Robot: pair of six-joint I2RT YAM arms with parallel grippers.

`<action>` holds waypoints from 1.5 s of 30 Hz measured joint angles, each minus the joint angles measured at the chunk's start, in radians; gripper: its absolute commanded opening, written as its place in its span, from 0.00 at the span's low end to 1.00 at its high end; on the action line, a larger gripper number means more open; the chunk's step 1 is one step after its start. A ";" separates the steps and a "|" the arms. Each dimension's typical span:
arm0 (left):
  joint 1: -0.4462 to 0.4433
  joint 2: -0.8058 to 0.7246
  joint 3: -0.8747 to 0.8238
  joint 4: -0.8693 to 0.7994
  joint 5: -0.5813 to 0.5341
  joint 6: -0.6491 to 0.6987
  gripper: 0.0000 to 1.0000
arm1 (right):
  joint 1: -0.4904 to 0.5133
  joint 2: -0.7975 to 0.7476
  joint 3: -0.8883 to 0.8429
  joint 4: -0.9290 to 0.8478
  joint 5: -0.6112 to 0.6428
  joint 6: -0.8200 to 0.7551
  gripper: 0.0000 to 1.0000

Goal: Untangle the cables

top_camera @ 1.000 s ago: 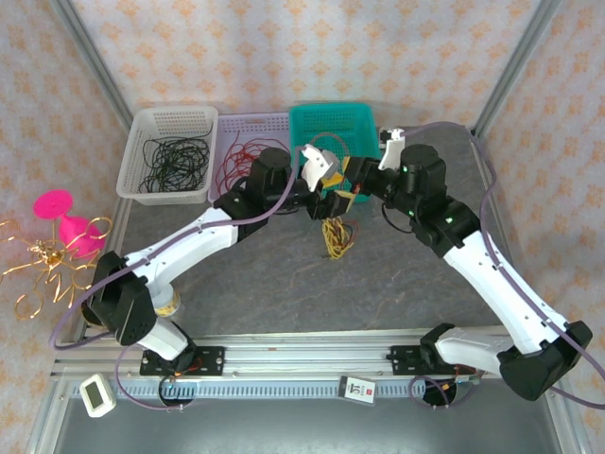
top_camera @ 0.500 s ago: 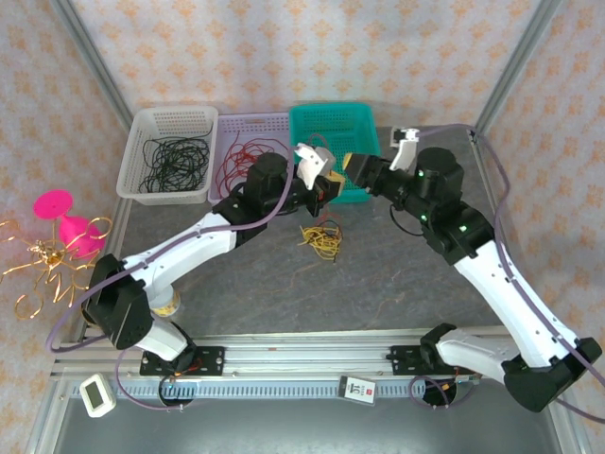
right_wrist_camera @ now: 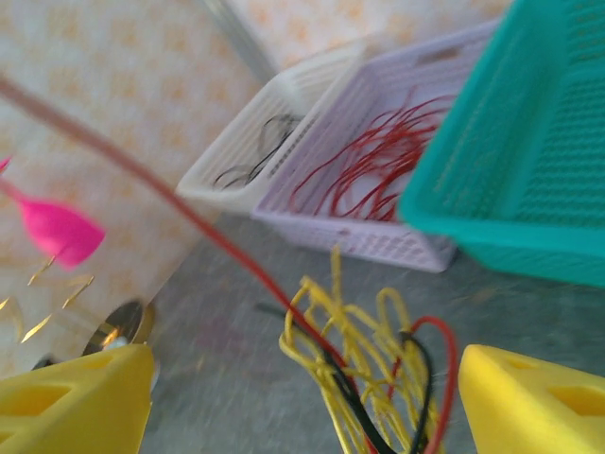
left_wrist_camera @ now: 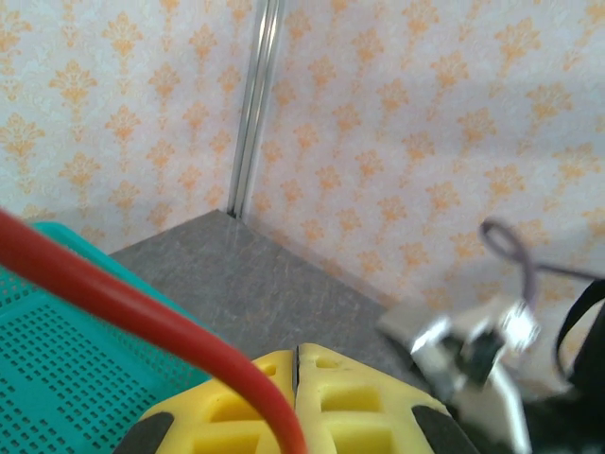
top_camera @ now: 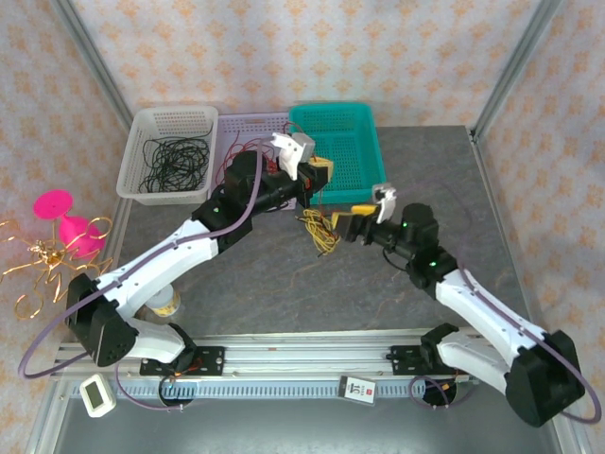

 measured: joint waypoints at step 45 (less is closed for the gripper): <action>0.266 0.245 0.800 -0.260 -0.214 0.097 0.00 | 0.070 0.407 -0.103 0.266 0.138 0.093 0.54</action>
